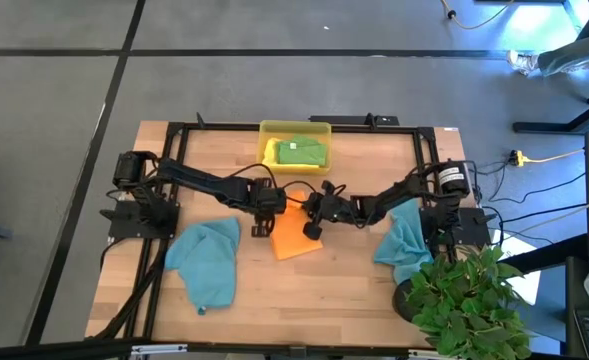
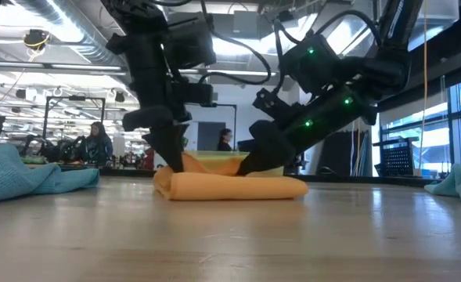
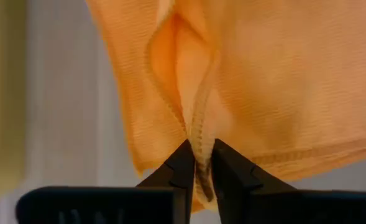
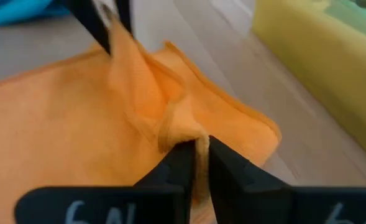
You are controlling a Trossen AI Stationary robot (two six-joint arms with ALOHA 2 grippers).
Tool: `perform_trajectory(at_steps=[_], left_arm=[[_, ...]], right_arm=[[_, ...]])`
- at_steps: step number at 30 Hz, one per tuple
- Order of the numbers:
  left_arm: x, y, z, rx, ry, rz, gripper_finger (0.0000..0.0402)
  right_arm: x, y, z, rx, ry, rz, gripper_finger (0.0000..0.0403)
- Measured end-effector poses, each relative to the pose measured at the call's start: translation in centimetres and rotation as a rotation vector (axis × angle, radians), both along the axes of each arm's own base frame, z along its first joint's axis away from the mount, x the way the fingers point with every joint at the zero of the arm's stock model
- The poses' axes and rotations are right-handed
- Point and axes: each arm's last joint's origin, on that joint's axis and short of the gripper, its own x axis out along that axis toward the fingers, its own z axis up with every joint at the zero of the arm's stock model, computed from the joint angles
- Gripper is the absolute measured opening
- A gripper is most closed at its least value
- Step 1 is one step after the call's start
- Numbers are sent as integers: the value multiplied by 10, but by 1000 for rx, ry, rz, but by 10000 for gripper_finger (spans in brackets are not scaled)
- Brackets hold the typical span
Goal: Fold microfiber towels
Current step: Fold the orange towel
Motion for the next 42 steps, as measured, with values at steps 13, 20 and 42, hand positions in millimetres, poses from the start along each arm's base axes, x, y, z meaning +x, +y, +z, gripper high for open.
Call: perform_trajectory(at_steps=[13,20,42], left_arm=[[-9,-4,19,123,-13,51,80],[-22,-5,43,130,-80,127,78],[-20,-29,11,70,-598,-22,78]], right_arm=[[-1,-1,4,-15,-11,-55,123],[-7,-5,18,-79,-1,-206,162],[-7,16,36,-138,23,188,131]])
